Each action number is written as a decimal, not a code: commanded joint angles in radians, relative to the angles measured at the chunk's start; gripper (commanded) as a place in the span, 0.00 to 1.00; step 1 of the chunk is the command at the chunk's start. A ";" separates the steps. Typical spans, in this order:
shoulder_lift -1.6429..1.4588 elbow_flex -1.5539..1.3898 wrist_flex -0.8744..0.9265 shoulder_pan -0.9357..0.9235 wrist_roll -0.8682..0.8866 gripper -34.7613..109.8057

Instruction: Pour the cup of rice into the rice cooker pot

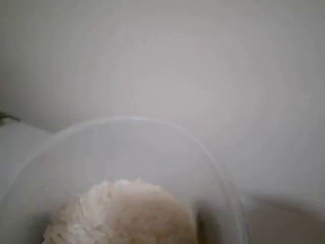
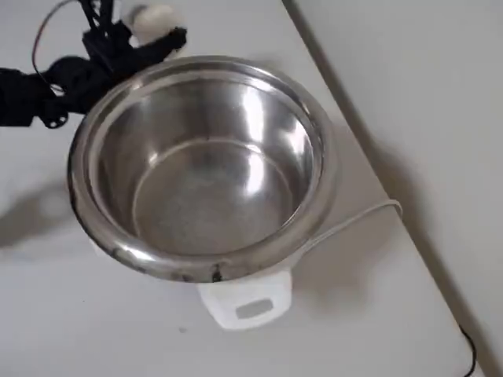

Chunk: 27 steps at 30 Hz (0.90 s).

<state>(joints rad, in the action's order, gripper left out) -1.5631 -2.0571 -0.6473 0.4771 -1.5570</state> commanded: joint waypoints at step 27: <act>-0.364 0.465 0.741 -0.383 0.591 0.33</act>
<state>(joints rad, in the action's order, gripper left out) -1.8270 -1.7319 0.0445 0.1319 -1.0707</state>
